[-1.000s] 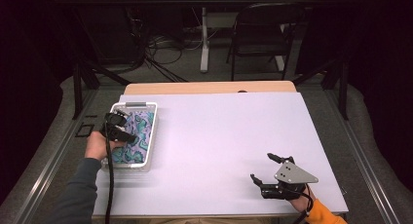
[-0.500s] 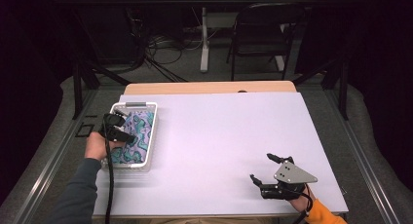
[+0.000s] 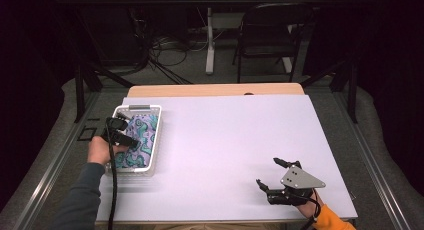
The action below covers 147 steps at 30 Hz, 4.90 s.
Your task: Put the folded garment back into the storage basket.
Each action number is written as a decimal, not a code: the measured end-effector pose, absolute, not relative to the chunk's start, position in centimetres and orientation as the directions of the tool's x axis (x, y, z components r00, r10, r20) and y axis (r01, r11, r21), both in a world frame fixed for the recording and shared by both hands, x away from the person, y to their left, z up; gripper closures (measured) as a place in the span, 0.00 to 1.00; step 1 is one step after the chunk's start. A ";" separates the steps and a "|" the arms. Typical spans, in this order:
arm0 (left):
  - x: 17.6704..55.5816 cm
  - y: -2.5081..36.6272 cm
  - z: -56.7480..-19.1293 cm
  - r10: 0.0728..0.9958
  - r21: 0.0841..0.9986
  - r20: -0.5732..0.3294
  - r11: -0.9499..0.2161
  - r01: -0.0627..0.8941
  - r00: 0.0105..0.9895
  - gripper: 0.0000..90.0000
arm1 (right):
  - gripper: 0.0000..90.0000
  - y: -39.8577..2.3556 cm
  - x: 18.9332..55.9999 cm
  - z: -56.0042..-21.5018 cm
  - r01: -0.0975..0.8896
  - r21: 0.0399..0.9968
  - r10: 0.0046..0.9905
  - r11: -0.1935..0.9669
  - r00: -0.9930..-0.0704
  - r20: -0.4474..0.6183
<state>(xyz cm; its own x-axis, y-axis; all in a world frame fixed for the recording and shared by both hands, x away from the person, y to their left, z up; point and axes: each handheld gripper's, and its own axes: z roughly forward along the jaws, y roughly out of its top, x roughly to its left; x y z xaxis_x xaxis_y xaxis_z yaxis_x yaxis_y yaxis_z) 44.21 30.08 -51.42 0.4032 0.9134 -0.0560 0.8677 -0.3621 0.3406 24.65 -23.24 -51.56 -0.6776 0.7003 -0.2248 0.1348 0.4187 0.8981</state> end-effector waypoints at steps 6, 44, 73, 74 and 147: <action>44.0 30.1 -51.2 0.923 0.353 -0.024 -0.353 0.867 0.385 0.56 | 0.16 -23.3 24.7 -51.6 0.134 0.896 0.696 0.424 -0.681 -0.228; 37.8 27.7 -44.0 0.864 0.641 0.066 -0.420 0.642 0.499 0.00 | 0.16 -23.4 24.7 -51.4 0.134 0.902 0.701 0.411 -0.679 -0.219; 34.6 23.0 -44.5 0.793 0.709 0.071 -0.467 0.529 0.605 0.00 | 0.16 -23.4 24.6 -51.4 0.133 0.902 0.700 0.411 -0.679 -0.219; 34.5 22.8 -44.6 0.789 0.707 0.070 -0.471 0.527 0.611 0.00 | 0.16 -23.4 24.6 -51.4 0.132 0.902 0.699 0.412 -0.680 -0.220; 29.1 17.5 -48.5 0.657 0.793 0.025 -0.472 0.385 0.754 0.00 | 0.16 -23.3 24.5 -51.4 0.128 0.897 0.691 0.422 -0.686 -0.228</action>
